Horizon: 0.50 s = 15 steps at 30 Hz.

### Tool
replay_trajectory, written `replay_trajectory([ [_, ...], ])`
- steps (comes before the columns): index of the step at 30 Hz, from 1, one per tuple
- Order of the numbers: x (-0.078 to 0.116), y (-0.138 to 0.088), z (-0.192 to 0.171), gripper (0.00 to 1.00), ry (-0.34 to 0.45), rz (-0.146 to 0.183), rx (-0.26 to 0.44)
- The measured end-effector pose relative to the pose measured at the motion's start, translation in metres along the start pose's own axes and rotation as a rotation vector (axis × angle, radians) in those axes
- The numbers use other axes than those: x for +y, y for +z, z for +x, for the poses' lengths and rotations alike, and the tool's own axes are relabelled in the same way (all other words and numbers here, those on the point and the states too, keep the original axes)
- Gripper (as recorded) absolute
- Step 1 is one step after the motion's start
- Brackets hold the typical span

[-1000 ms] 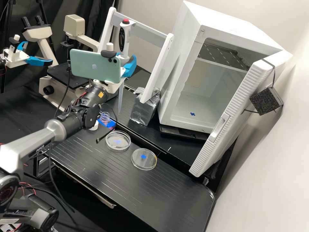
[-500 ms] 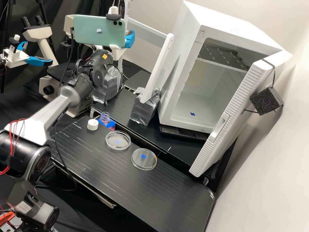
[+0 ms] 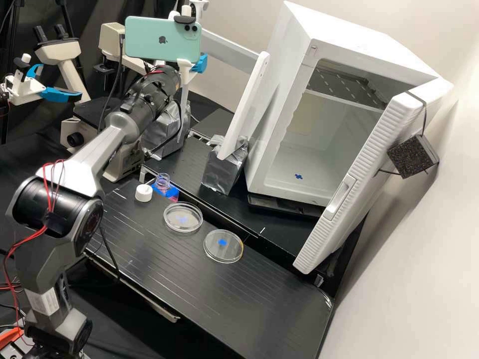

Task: Use the pipette

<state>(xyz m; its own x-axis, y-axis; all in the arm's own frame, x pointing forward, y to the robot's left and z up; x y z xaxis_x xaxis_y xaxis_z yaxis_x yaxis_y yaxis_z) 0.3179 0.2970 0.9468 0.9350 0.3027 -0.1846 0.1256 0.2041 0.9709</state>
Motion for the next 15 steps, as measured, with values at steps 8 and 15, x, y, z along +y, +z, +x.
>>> replay_trajectory([
  [8,0.006,0.012,0.006,0.00,0.018,0.020,-0.030],
  [15,0.004,0.017,0.018,0.00,0.000,0.045,-0.064],
])
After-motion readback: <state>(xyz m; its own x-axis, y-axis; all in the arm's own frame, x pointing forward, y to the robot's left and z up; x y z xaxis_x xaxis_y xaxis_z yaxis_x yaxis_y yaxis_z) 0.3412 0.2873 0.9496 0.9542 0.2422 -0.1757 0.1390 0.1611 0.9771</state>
